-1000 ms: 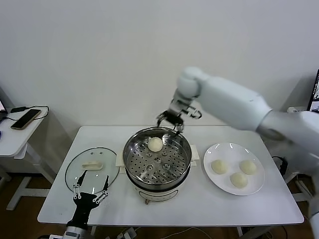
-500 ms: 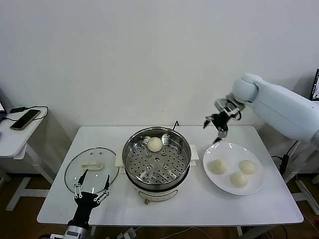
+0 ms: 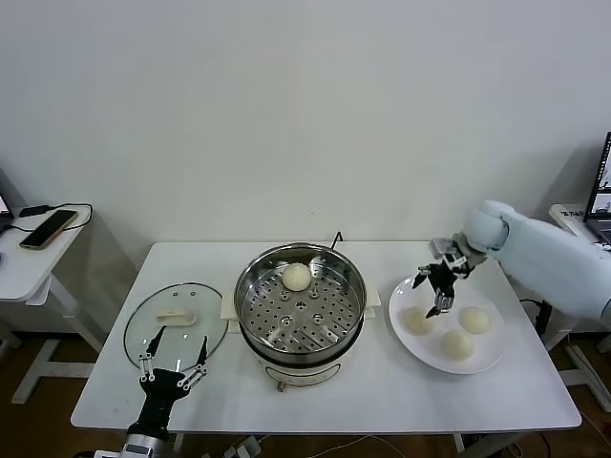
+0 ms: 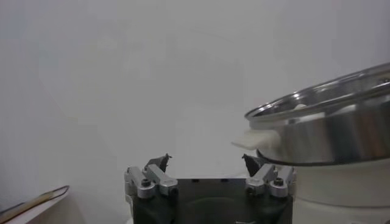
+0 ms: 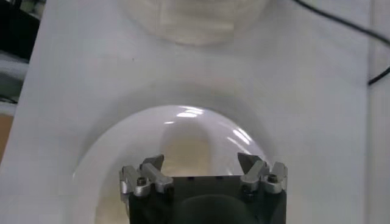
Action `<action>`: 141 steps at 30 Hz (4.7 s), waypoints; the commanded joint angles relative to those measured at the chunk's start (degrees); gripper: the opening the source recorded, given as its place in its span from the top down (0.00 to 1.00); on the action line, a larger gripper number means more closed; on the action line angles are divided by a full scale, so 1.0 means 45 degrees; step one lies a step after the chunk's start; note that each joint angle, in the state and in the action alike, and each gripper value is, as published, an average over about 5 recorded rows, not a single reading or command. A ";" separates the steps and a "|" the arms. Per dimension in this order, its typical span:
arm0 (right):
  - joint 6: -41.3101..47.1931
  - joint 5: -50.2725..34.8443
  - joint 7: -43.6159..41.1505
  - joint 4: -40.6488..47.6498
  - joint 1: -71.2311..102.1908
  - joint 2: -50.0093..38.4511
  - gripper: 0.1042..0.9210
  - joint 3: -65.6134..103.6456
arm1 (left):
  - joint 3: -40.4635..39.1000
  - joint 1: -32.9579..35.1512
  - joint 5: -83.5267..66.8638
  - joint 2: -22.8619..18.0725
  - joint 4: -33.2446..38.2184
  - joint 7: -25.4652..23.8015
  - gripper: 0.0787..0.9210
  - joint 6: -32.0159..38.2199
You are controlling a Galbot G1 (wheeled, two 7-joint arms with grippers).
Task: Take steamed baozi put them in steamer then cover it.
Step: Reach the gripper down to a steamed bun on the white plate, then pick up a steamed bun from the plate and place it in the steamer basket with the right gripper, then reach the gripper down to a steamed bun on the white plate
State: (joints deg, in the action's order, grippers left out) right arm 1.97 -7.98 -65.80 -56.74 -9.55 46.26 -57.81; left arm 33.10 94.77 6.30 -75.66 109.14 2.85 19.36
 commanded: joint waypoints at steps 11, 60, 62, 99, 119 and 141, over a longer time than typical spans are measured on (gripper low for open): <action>0.0164 0.0640 0.0355 0.1479 0.1214 0.0808 0.14 0.0533 | 0.0029 0.0008 0.0004 -0.0008 -0.0103 0.0021 0.12 0.0071; 0.4163 -0.8227 0.2108 -0.3003 -0.7155 0.8222 0.37 -0.7088 | -0.0432 -0.0440 0.0281 0.0183 -0.0252 0.0432 0.12 0.0160; 0.4206 -0.8176 0.2353 -0.2566 -0.6791 0.8494 0.37 -0.7085 | -0.0409 -0.0455 0.0277 0.0189 -0.0265 0.0447 0.12 0.0157; 0.3297 -0.4479 -0.0472 -0.5128 -0.7863 0.2876 0.12 -0.4865 | -0.0426 -0.0547 0.0245 0.0267 -0.0190 0.0502 0.12 0.0038; 0.0644 -0.0009 -0.2338 -0.4052 -0.3081 -0.4355 0.12 -0.2265 | -0.0586 -0.0490 0.0442 0.0140 -0.0124 0.0488 0.12 -0.0061; 0.0428 0.2007 -0.0673 -0.1341 0.2072 -0.1824 0.12 0.1072 | -0.0267 -0.0225 0.0550 -0.0058 -0.0124 0.0509 0.12 -0.0077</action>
State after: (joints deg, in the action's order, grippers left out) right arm 4.59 -2.23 -70.03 -66.24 -7.81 35.81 -57.29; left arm 31.87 93.74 8.74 -75.90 108.68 5.11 18.97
